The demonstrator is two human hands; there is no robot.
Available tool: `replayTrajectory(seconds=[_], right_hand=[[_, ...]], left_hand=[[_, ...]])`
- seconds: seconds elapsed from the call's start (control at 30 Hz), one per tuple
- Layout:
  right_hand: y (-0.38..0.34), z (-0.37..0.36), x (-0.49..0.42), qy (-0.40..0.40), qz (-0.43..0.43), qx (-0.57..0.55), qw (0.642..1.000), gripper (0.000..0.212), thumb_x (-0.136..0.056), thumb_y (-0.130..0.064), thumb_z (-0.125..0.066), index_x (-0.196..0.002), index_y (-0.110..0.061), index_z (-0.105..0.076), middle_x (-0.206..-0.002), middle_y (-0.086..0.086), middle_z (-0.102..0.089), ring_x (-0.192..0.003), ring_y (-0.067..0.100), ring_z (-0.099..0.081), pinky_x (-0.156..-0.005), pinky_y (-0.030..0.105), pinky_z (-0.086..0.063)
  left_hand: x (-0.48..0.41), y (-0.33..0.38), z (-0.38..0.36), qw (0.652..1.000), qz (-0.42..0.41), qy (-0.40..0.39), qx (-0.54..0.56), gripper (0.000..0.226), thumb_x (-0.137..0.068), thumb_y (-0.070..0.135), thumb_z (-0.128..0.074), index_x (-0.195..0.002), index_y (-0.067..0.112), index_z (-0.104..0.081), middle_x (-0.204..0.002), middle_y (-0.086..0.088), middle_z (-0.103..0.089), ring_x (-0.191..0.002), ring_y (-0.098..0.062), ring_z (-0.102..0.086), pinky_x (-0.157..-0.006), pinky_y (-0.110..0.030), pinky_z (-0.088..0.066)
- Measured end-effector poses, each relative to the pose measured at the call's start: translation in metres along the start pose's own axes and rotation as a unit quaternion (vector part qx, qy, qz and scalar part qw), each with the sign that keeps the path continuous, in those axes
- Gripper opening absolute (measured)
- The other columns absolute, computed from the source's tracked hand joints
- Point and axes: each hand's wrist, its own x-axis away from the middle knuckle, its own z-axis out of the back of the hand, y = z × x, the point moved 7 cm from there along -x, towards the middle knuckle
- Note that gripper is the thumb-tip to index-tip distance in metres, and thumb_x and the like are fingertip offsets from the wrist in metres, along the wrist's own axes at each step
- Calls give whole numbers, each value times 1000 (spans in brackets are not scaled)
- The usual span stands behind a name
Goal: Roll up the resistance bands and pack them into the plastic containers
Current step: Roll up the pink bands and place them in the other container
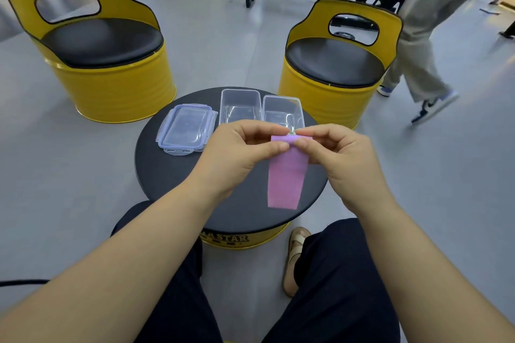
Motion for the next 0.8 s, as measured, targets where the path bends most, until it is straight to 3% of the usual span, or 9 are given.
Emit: replayTrajectory(seconds=[0.2,0.33,0.47,0.6,0.8], right_hand=[[-1,-1,2,-7,5,-21,1000,20,-65,-25,-71,-85,-20,-70,-75,-8,-72,-76,8,-68,-71,21,-55],[0,0,4,-7,4,-24,1000,21,-65,-23,-72,-86,-22,-70,-78,-8,-73,-80,10,-69,-77,26,-56],[2,-4,5,-37,-19,-10,999,28,-66,-33,-69,-93,-24,-68,-83,-10,-73,-84,7,-69,-74,21,-55],[4,-3,5,-27,-28,-1,999,23,-70,-36,-66,-90,-24,-71,-88,-4,-74,-87,13,-70,-75,28,-58],[5,-2,5,-27,-28,-27,999,23,-66,-26,-70,-89,-23,-70,-79,-8,-73,-78,5,-68,-68,18,-53]], left_hand=[[2,-3,-4,999,42,-14,23,16,-74,22,-71,-88,15,-71,-87,-3,-73,-87,-16,-70,-80,-32,-58],[2,-3,-3,999,37,-10,20,11,-79,10,-70,-89,13,-72,-84,-3,-74,-81,-13,-70,-72,-23,-56],[2,-1,0,1000,18,7,11,15,-76,7,-73,-88,16,-73,-85,-2,-74,-84,-13,-69,-79,-24,-56],[2,1,0,1000,2,10,5,21,-75,-1,-72,-83,18,-72,-78,6,-73,-80,-7,-68,-77,-18,-54],[3,-4,-3,1000,22,-16,-1,22,-76,2,-73,-84,23,-70,-83,5,-73,-84,-12,-68,-78,-24,-55]])
